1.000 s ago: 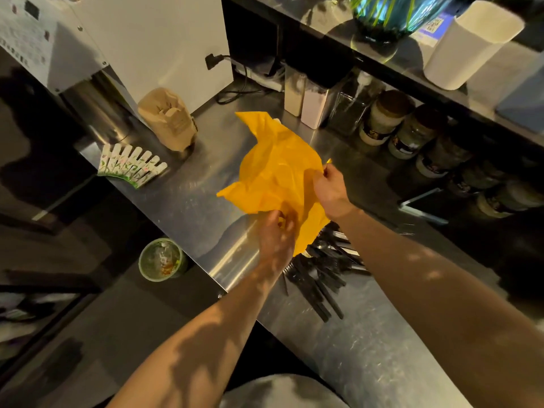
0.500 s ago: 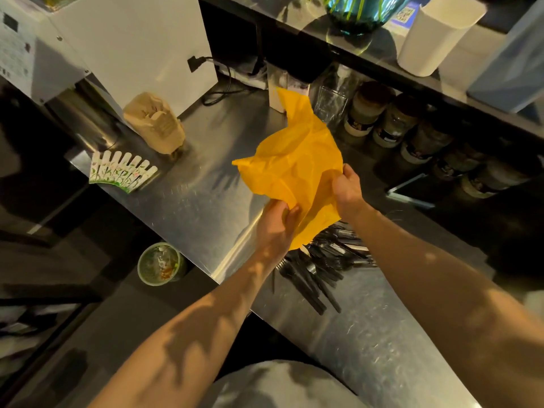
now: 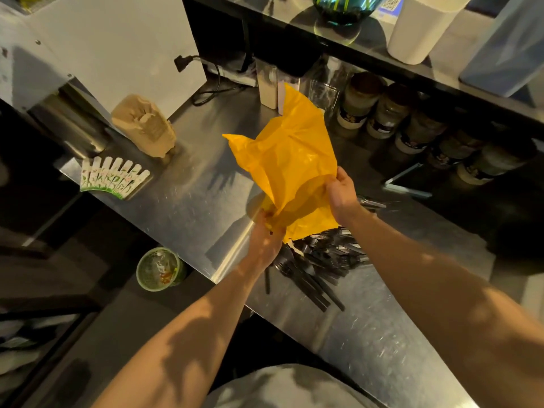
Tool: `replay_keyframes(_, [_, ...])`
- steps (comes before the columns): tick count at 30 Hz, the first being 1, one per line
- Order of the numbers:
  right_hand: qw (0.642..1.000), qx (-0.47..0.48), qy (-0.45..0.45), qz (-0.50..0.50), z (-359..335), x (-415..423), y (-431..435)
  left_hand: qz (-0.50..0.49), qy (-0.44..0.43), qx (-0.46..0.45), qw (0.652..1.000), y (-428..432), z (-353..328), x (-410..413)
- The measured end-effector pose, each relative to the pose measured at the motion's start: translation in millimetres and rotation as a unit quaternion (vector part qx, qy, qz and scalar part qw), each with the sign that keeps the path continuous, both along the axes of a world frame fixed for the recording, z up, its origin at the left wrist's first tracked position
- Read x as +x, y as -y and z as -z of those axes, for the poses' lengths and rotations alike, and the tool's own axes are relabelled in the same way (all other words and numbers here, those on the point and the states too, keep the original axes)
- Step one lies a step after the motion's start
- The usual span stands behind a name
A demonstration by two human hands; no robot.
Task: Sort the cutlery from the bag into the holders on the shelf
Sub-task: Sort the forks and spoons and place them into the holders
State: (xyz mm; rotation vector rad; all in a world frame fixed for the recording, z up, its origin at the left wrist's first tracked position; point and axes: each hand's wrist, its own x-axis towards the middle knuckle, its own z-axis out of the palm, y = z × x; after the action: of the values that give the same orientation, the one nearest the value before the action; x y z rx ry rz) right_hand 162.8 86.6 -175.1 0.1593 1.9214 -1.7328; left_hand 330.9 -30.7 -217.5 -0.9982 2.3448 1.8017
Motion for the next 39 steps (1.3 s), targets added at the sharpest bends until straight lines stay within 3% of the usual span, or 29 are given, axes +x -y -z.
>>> replay_keyframes(4, [1.0,-0.013,-0.015,0.002,-0.3,-1.7,3.4,-0.067,0.07,0.152,0.984,-3.5,15.9,5.8])
replay_keyframes(8, [1.0,-0.015,-0.024,0.001,-2.4,2.7,6.4,-0.077,0.147,0.171,0.971,-7.7,40.7,5.8])
replay_keyframes(10, [0.999,-0.018,-0.026,0.005,-6.7,4.6,6.1,-0.089,0.15,0.216,0.961,-8.8,67.8,1.3])
replay_keyframes(18, [0.999,-0.015,-0.028,0.039,-10.3,14.1,-13.7,-0.157,0.114,0.365,0.91,-18.3,23.6,-9.8])
replay_keyframes(23, [0.997,-0.036,-0.037,0.051,-13.4,26.8,-20.2,-0.121,0.107,0.354,0.921,-18.8,13.4,-14.7])
replay_keyframes(28, [0.994,-0.061,-0.049,0.073,-16.5,38.9,-31.0,-0.067,0.128,0.23,0.962,-21.8,15.5,-29.0])
replay_keyframes(35, [0.989,-0.074,-0.038,0.123,-20.4,44.8,-43.1,-0.084,0.15,0.262,0.95,-21.1,24.1,-31.0])
replay_keyframes(39, [0.984,-0.105,-0.019,0.146,-24.1,47.1,-49.1,-0.085,0.135,0.157,0.975,-17.2,14.5,-25.6])
